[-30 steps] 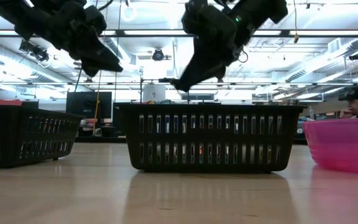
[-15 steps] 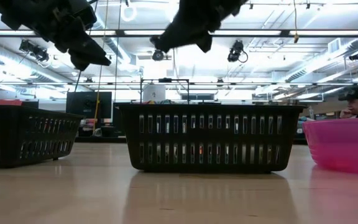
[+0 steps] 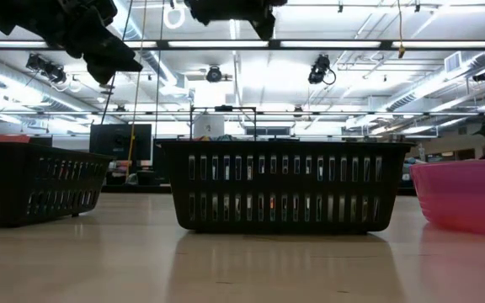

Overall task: Sort Halloween decoration
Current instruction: Put the black skeleton toy into the left black bin

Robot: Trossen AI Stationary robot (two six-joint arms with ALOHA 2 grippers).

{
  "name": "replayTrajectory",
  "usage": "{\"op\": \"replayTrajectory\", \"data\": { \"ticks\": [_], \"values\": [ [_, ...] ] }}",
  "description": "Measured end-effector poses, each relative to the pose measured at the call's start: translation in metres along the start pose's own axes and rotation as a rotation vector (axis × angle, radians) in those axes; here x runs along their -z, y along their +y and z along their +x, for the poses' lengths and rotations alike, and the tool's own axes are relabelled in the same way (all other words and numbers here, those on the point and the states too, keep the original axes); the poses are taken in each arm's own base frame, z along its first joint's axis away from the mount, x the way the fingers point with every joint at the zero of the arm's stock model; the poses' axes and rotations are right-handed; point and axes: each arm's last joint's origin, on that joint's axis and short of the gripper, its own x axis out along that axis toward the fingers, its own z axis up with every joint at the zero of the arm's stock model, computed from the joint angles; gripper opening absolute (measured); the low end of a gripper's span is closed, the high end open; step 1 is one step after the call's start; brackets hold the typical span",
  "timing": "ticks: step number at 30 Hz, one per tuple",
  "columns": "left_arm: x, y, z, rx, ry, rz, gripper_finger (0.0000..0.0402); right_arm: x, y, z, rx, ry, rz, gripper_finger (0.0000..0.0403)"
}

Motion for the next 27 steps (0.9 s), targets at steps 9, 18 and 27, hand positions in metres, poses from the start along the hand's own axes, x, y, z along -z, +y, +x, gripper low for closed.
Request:
{"op": "replayTrajectory", "data": {
  "ticks": [9, 18, 27],
  "values": [
    [0.0, 0.0, -0.001, -0.001, -0.003, 0.002, 0.0116, -0.012, 0.003, -0.001, -0.019, -0.12, -0.022, 0.0048],
    [0.0, 0.001, -0.001, -0.02, 0.001, 0.01, 0.0116, -0.005, 0.011, 0.034, -0.073, -0.266, -0.076, 0.0049],
    [0.001, 0.001, -0.001, -0.023, 0.01, 0.014, 0.0116, 0.006, 0.016, 0.073, -0.108, -0.368, -0.096, 0.0049]
  ]
}}
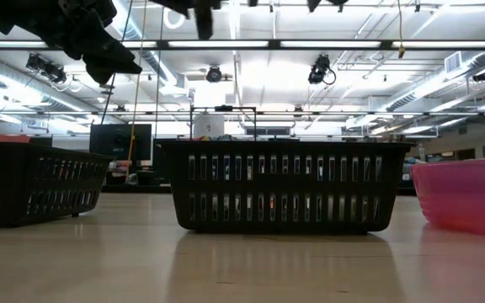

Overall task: Sort Halloween decoration
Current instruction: Put the black skeleton toy into the left black bin

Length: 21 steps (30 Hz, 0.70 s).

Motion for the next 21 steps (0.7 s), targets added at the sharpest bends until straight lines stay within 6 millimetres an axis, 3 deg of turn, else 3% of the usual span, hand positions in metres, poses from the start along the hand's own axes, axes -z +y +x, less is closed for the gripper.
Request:
{"op": "replayTrajectory", "data": {
  "ticks": [12, 21],
  "values": [
    [0.0, 0.0, 0.0, -0.007, 0.001, 0.0, 0.0116, 0.028, 0.014, 0.05, -0.035, -0.106, -0.067, 0.0049],
    [0.0, 0.0, 0.0, -0.007, 0.001, 0.0, 0.0116, 0.067, 0.014, 0.066, -0.006, -0.097, -0.035, 0.0049]
  ]
}}
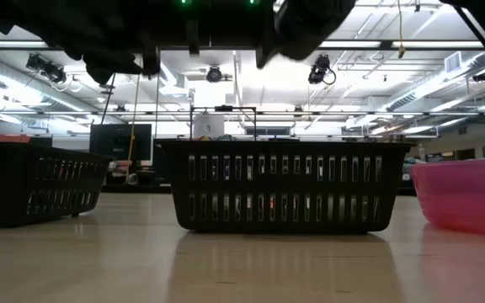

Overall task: Sort Halloween decoration
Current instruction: Put the black skeleton toy into the left black bin

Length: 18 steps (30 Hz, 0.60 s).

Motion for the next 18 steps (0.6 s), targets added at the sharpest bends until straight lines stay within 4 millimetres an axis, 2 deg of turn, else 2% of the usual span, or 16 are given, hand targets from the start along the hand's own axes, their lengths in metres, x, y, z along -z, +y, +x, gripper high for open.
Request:
{"op": "replayTrajectory", "data": {
  "ticks": [5, 18],
  "values": [
    [0.0, 0.0, 0.0, 0.0, 0.0, 0.0, 0.0116, 0.012, -0.001, 0.001, 0.047, 0.063, -0.004, 0.0049],
    [-0.001, 0.0, 0.0, 0.0, -0.009, 0.001, 0.0116, 0.031, -0.004, -0.002, 0.01, 0.266, 0.033, 0.0049]
  ]
}}
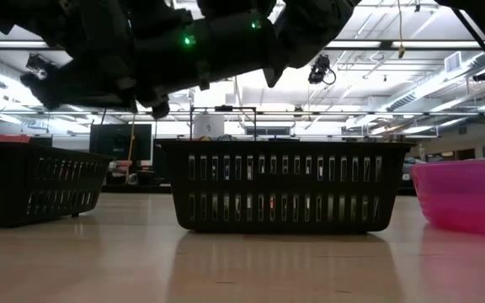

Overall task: Sort Halloween decoration
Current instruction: Put the black skeleton toy into the left black bin

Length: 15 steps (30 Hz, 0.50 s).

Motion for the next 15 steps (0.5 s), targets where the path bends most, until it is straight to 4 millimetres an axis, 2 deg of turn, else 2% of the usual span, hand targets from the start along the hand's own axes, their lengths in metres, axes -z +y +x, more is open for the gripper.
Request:
{"op": "replayTrajectory", "data": {
  "ticks": [10, 15],
  "values": [
    [0.0, 0.0, 0.0, 0.0, 0.0, 0.0, 0.0116, 0.011, -0.012, 0.0, -0.043, 0.12, 0.091, 0.0049],
    [0.0, 0.0, 0.0, -0.001, 0.003, 0.004, 0.0116, 0.012, -0.013, 0.0, -0.076, 0.137, 0.116, 0.0064]
  ]
}}
